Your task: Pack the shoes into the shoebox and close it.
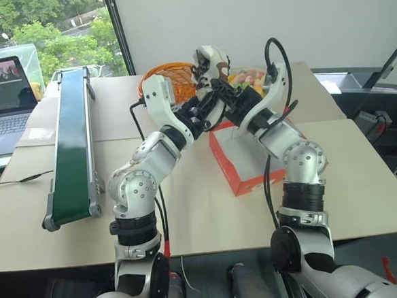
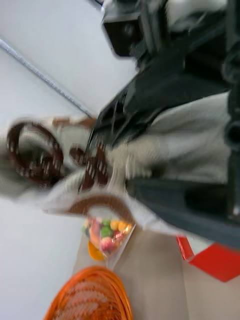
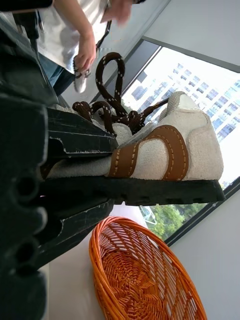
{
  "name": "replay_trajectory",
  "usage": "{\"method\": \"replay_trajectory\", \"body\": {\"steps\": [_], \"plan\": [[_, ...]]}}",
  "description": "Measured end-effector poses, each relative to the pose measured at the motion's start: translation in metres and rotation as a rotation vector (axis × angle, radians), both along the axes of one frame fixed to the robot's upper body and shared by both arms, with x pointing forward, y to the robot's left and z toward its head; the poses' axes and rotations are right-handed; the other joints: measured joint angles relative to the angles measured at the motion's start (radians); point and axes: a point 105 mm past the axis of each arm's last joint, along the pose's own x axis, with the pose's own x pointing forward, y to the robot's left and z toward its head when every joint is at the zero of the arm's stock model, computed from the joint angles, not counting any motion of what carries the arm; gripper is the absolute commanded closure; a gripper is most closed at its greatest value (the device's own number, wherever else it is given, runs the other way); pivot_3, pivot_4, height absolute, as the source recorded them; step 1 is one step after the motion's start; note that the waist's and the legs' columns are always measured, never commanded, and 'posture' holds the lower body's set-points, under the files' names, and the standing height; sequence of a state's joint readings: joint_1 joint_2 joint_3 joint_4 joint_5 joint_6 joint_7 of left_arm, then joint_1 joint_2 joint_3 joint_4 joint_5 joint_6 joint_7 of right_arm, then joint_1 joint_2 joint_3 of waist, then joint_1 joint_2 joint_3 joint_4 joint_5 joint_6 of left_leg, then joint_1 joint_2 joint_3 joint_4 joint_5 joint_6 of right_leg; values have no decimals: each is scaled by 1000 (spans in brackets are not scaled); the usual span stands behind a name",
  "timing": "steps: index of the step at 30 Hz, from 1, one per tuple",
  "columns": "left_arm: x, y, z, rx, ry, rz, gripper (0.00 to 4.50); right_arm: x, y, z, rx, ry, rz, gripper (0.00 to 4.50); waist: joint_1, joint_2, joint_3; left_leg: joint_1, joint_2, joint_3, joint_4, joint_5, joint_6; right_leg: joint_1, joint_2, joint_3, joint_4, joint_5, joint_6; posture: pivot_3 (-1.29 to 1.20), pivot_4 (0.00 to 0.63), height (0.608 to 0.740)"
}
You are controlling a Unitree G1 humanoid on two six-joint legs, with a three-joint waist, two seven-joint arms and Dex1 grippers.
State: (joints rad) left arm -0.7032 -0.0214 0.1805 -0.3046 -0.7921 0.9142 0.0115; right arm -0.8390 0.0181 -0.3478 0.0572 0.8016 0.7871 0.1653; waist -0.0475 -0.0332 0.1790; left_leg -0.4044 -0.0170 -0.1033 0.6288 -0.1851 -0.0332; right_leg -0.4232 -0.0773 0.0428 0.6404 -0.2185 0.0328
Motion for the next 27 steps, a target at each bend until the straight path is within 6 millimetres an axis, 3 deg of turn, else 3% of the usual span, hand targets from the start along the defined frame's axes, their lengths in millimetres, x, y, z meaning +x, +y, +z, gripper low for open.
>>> {"method": "replay_trajectory", "body": {"steps": [3,5,10,14,17,22,27], "plan": [[-4,16,-1,25,7,5,1778,2,1,-3,-32,7,-4,3933,-1,0,0,0,0,0,0,0,0,0,0,0,0,0,0,0,150,740],[-7,32,-3,68,8,28,1778,6,-7,-6,-150,-2,-46,3933,-1,1,0,0,0,0,0,0,0,0,0,0,0,0,0,0,150,740],[-8,73,-16,138,34,140,1778,21,-52,-7,-593,-55,-204,3933,8,1,1,-1,0,0,0,0,0,0,0,0,-2,0,0,0,150,740],[-14,72,-23,173,24,128,1778,29,-80,-29,-856,-15,-213,3933,7,1,1,-1,0,0,-1,0,1,2,0,0,-8,0,1,0,150,740],[-24,55,-30,292,-26,62,1778,34,-90,-53,-975,32,-176,3933,0,1,1,-2,0,2,-2,-1,1,1,0,1,-9,0,1,0,150,740],[-33,43,-29,361,-110,23,1778,39,-102,-79,-1068,76,-138,3933,1,1,1,-2,0,2,-2,-1,1,1,0,2,-9,0,1,0,150,740],[-34,45,-30,368,-131,50,1778,40,-116,-105,-1121,115,-122,3933,5,1,1,-2,0,2,-2,-1,1,2,-1,1,-10,0,1,0,150,740]]}}
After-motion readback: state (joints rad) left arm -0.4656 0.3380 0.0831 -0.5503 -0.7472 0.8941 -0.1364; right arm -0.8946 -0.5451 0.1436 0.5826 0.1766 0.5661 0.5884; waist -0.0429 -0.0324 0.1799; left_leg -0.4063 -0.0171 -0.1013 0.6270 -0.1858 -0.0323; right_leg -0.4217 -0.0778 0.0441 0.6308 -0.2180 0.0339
